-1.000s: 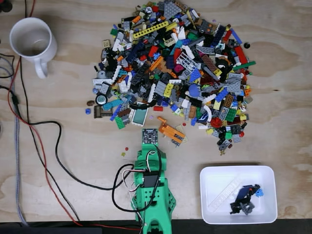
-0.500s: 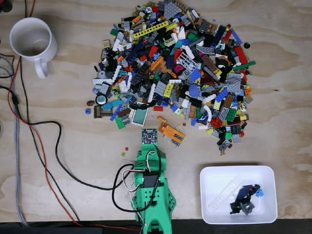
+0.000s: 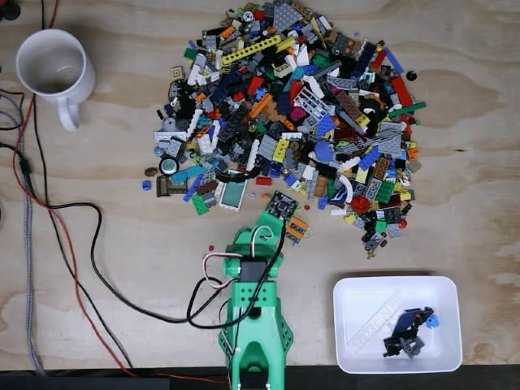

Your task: Find the closest Lego and put it in the bin.

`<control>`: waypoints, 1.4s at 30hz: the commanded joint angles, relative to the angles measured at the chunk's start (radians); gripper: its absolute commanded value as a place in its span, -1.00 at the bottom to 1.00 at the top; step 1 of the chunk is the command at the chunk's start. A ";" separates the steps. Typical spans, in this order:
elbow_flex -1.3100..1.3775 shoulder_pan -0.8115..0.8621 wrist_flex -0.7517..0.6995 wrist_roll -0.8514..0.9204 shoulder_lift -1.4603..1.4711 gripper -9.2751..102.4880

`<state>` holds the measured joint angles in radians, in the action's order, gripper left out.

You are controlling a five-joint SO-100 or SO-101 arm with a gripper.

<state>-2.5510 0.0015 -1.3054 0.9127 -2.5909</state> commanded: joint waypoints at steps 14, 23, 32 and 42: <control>0.557 0.394 -0.114 -0.701 0.767 -0.21; 0.391 0.308 0.043 -0.664 0.747 -0.22; 0.272 0.282 0.155 -0.629 0.749 -0.29; 0.229 0.295 0.242 -0.578 0.765 -0.69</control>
<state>-2.3270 0.2792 -1.0830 0.3175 -1.8116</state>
